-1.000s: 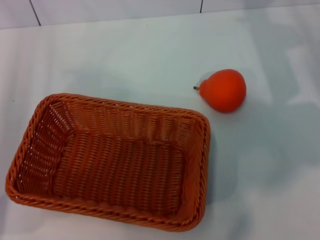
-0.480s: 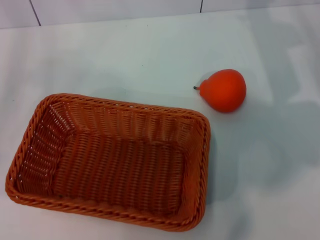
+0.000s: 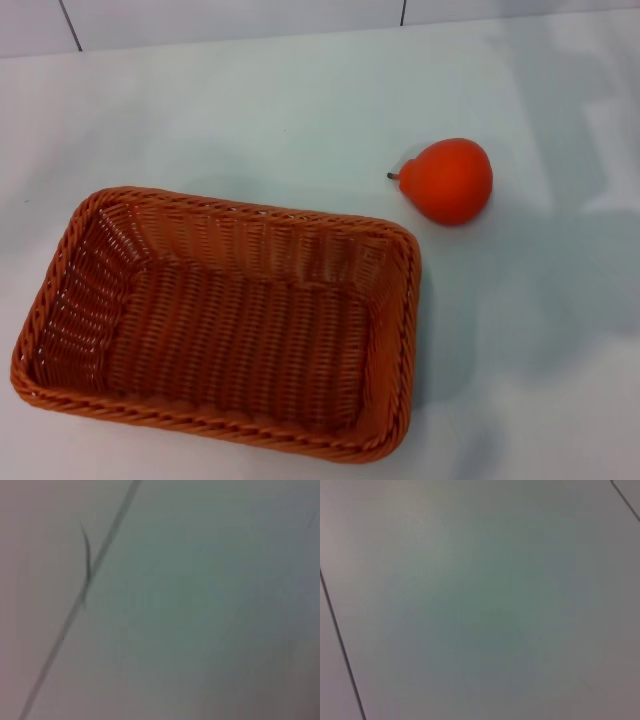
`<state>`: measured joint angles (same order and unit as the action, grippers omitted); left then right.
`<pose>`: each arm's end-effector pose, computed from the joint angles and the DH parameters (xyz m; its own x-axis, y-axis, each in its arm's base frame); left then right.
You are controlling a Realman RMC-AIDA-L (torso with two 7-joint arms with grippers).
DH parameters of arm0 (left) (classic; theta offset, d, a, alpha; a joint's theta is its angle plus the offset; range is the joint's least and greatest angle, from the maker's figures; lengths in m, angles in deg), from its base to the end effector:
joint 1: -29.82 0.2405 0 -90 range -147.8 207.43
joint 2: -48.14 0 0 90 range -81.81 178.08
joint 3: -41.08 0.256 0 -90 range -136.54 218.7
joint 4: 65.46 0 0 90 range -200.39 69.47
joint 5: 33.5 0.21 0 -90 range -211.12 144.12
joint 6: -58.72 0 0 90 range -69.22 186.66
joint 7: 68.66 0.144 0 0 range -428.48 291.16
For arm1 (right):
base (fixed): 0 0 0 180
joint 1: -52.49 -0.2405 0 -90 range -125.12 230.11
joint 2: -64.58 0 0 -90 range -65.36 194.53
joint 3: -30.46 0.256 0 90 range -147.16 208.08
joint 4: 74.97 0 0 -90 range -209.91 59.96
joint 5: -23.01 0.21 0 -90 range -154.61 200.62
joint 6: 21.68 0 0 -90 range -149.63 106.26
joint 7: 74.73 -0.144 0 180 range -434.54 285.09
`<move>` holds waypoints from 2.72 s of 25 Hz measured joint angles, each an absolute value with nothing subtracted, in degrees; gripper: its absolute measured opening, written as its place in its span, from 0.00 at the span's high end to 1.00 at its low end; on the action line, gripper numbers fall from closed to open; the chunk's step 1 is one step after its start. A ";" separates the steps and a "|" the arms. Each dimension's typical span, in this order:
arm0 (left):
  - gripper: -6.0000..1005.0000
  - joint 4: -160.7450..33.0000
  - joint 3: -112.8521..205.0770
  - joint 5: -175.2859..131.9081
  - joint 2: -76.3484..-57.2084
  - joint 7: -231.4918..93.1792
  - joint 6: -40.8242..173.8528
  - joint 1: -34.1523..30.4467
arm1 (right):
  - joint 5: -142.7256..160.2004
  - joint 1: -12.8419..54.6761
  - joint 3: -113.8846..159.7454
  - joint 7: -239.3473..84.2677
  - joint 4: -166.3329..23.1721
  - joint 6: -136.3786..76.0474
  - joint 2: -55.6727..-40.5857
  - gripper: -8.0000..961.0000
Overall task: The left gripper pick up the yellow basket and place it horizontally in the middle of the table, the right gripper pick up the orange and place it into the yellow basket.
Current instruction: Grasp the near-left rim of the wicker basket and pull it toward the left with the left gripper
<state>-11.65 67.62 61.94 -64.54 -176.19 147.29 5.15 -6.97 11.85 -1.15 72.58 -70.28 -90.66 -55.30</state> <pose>-0.2745 0.3480 0.1655 0.4356 0.2768 0.8565 0.7764 -0.5971 -0.2019 0.2805 0.4111 0.0588 -0.3142 -0.3040 0.8994 0.9330 0.0764 0.3517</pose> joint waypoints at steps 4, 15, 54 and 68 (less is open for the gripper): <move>0.19 -0.14 69.58 78.20 -63.76 -188.73 154.14 3.20 | -6.96 11.88 -0.75 72.58 -70.23 -90.62 -55.29 0.15; 0.19 10.20 78.45 103.74 -66.42 -206.15 161.08 -0.36 | -6.97 11.67 -0.74 72.58 -70.07 -89.21 -55.21 0.15; 0.30 9.17 83.89 122.71 -74.32 -211.68 162.19 -2.99 | -6.96 12.30 -0.57 72.58 -70.85 -88.12 -55.39 0.15; 0.51 9.60 86.28 125.05 -75.27 -211.70 161.85 -3.24 | -6.96 13.04 -0.57 72.58 -70.85 -88.13 -55.38 0.15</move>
